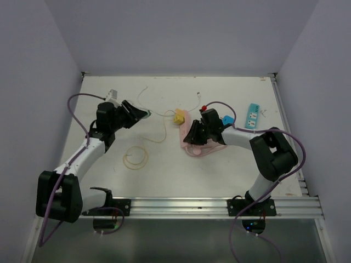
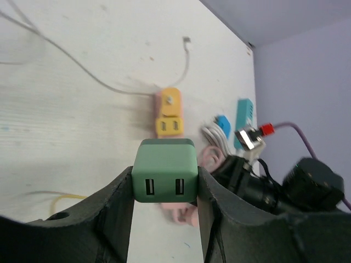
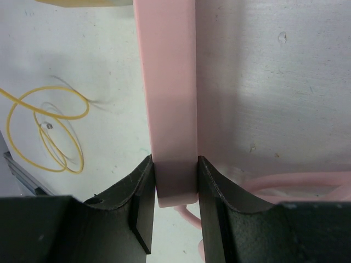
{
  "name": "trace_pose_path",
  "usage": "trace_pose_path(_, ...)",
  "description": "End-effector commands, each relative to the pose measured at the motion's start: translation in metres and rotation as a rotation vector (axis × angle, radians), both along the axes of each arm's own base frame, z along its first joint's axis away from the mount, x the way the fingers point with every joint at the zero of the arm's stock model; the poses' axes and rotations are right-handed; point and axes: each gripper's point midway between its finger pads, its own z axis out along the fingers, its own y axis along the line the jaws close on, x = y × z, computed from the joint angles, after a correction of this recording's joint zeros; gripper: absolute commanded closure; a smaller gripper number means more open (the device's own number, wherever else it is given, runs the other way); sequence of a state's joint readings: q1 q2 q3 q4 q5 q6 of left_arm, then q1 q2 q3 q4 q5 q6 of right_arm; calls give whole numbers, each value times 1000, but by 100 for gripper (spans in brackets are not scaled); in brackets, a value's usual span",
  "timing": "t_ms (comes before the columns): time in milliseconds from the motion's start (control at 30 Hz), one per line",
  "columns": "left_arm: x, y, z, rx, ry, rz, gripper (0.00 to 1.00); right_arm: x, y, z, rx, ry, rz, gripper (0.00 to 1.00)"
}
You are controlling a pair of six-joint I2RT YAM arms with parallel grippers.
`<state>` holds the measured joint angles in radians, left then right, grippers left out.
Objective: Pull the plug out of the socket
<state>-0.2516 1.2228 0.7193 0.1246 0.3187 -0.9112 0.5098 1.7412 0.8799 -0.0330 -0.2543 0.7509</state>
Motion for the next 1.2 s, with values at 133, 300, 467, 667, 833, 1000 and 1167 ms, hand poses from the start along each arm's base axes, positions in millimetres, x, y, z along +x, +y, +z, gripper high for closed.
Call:
trace_pose_path(133, 25, 89, -58, 75, 158, 189, 100, -79, -100, -93, -435, 316, -31, 100)
trace_pose_path(300, 38, 125, -90, 59, 233, 267, 96, -80, -98, -93, -420, 317, -16, 100)
trace_pose_path(467, 44, 134, -112, 58, 288, 286, 78, -79, -95, -93, -411, 315, -5, 100)
trace_pose_path(667, 40, 142, -123, 90, 332, 333, 44, -81, -92, -94, -397, 327, 20, 100)
trace_pose_path(833, 33, 143, -119, 93, 319, 333, 17, -81, -91, -93, -391, 324, 31, 100)
trace_pose_path(1000, 25, 140, -92, 98, 251, 322, 0, -81, -89, -93, -383, 324, 45, 100)
trace_pose_path(1167, 18, 139, -54, 124, 165, 308, 0, -80, -85, -93, -366, 316, 57, 100)
